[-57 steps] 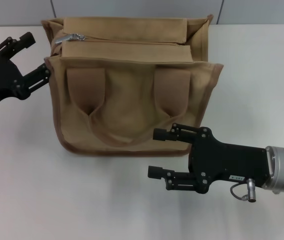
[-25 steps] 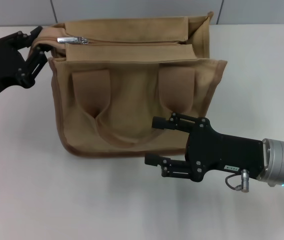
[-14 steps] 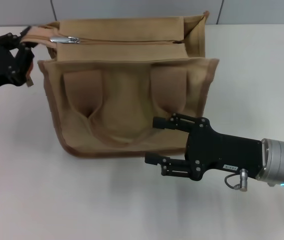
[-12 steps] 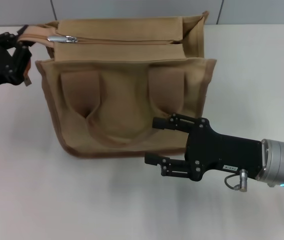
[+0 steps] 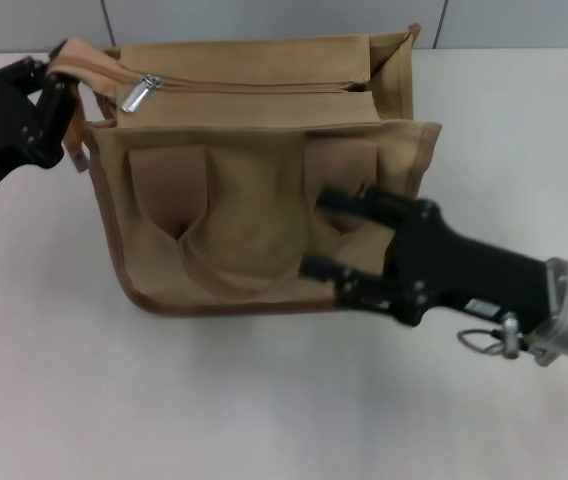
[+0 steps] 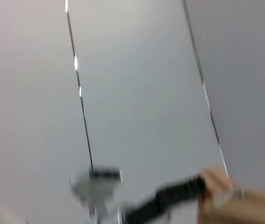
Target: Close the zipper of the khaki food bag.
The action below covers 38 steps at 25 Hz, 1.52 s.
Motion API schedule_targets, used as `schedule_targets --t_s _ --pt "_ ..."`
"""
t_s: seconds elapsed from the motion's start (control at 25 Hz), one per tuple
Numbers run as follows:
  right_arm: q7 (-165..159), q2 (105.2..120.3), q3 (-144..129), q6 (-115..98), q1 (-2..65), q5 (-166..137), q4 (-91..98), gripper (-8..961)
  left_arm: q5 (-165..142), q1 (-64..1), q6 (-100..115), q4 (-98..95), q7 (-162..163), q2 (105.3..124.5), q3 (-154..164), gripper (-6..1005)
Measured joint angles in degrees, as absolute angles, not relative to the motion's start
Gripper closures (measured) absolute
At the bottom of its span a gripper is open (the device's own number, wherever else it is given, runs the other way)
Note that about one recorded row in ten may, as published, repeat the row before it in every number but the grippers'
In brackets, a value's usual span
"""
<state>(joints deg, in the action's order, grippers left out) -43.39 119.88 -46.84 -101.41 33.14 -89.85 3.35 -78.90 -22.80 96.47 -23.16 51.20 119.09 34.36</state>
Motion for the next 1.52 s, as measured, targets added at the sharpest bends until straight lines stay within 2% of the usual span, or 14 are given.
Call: schedule_targets --t_s 0.48,0.8,1.52 --pt "-67.7 119.82 -46.8 -104.8 38.3 -77.3 3.8 205 -77.3 -28.8 102.4 -16.8 51.7 119.18 34.1 955" --pt "-72.6 119.89 -47.8 -98.2 45.1 -77.4 2.6 204 -77.2 -30.8 102.4 -14.3 51.4 119.18 34.0 947" --pt "-73.2 119.88 -49.6 -92.4 49.1 -77.3 -0.2 204 -77.2 -34.0 102.2 -12.1 51.2 119.18 34.3 929"
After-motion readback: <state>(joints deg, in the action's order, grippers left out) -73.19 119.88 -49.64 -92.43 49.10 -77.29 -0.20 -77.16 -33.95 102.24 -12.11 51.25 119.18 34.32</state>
